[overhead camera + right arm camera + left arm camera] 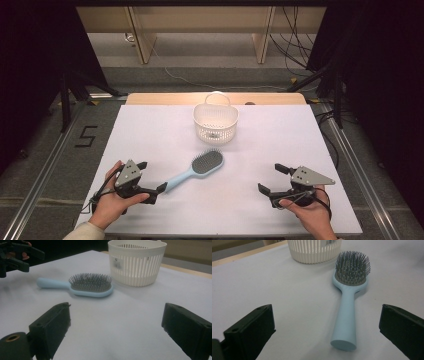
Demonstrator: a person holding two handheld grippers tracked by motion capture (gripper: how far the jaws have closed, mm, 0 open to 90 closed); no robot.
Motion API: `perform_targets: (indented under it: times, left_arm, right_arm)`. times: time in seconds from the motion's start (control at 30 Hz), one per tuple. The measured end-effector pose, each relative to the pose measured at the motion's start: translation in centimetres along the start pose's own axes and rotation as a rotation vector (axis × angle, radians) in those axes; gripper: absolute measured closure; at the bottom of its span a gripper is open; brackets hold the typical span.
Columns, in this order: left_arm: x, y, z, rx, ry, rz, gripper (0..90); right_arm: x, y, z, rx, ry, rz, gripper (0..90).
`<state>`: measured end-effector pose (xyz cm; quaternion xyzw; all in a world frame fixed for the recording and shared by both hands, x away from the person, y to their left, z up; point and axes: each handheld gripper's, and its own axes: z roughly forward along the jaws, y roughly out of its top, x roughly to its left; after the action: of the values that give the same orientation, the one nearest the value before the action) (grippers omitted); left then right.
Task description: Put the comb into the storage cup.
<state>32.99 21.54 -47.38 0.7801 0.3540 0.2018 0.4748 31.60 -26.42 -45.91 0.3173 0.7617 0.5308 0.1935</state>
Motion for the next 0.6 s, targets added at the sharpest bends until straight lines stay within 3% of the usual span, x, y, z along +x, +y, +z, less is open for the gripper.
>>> perform_targets:
  times: [0.27, 0.33, 0.37, 0.47, 0.5, 0.6]
  left_arm:
    - [0.1, 0.1, -0.1, -0.012, 0.007, -0.006, 0.0]
    - [0.1, 0.2, -0.1, -0.014, 0.021, -0.001, 3.6]
    - [0.1, 0.2, -0.1, -0.014, 0.021, -0.001, 8.8]
    - [0.6, 0.4, 0.0, 0.005, 0.101, 0.015, 36.1]
    - [0.8, 0.5, 0.1, 0.007, 0.107, 0.013, 47.3]
    - [1.2, 0.7, 0.5, 0.053, 0.128, -0.010, 68.8]
  right_arm:
    - [0.1, 0.0, -0.1, 0.004, -0.003, 0.000, 9.0]
    - [0.1, 0.0, -0.1, 0.003, -0.003, -0.001, 9.0]
    - [0.1, 0.0, 0.0, 0.003, -0.003, 0.000, 9.0]
    - [0.1, 0.0, 0.0, 0.003, -0.003, 0.001, 9.0]
    - [0.1, 0.0, 0.0, 0.003, -0.003, 0.002, 9.0]
    - [0.1, 0.0, 0.1, 0.005, -0.002, 0.001, 9.0]
